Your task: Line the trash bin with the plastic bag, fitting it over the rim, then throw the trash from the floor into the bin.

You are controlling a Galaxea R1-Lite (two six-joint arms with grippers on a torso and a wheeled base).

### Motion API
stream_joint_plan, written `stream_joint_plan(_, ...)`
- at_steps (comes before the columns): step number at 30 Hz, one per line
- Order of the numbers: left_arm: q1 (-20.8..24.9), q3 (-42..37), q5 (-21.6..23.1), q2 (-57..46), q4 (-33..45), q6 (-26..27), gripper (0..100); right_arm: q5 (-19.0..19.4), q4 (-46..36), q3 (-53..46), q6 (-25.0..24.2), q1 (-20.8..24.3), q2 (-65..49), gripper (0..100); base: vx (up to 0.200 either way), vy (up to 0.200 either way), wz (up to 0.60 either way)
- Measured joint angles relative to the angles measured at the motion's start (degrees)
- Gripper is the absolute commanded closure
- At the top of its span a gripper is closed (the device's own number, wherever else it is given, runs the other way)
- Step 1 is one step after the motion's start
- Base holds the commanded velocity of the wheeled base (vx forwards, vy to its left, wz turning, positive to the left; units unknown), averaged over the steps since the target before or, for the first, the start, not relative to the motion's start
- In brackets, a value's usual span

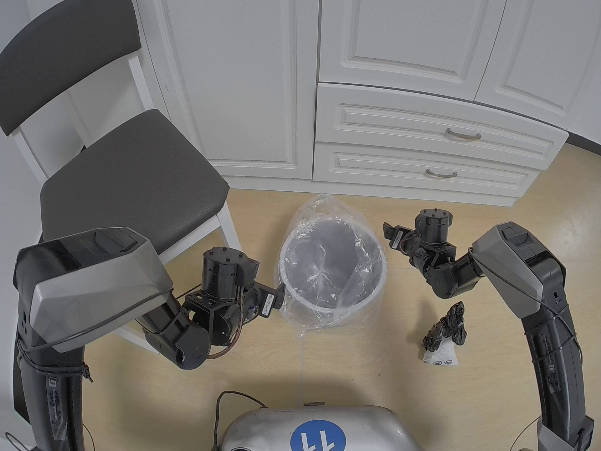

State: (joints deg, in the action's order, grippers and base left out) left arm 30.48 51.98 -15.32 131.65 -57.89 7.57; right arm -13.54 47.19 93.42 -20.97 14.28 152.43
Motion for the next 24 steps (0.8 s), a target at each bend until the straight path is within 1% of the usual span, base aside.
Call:
stream_joint_plan(5,1.1,-0.2,-0.4,-0.1,-0.8,-2.2,0,0.0,-0.1,-0.3,0.4,-0.7,-1.7,0,0.0,0.0,0.0)
stream_joint_plan(8,1.5,-0.4,-0.5,-0.1,-2.1,-3.2,0,-0.1,-0.2,-3.6,1.2,-0.9,-4.9,0,0.0,0.0,0.0)
stream_joint_plan(10,1.7,-0.4,-0.4,-0.2,-2.5,-3.5,0,-0.1,-0.1,-7.1,2.1,-0.2,-7.1,0,0.0,0.0,0.0)
stream_joint_plan(14,1.7,-0.2,-0.4,-0.3,-3.1,-4.0,0,-0.7,0.1,-14.9,5.1,2.8,-11.5,0,0.0,0.0,0.0)
stream_joint_plan(17,1.4,-0.6,0.1,-0.4,-4.9,-4.3,0,-1.6,0.3,-20.6,7.5,6.9,-14.7,0,0.0,0.0,0.0)
stream_joint_plan(18,1.1,-1.0,0.6,-0.5,-6.3,-4.4,0,-1.8,0.5,-22.8,8.5,8.7,-16.0,0,0.0,0.0,0.0)
stream_joint_plan(20,0.7,-1.7,1.2,-0.5,-9.2,-4.6,0,-2.0,1.1,-25.1,9.4,10.6,-17.3,0,0.0,0.0,0.0)
stream_joint_plan(24,-0.1,-4.4,2.0,-0.6,-15.2,-4.8,0,-2.3,2.1,-27.7,11.8,13.4,-19.2,0,0.0,0.0,0.0)
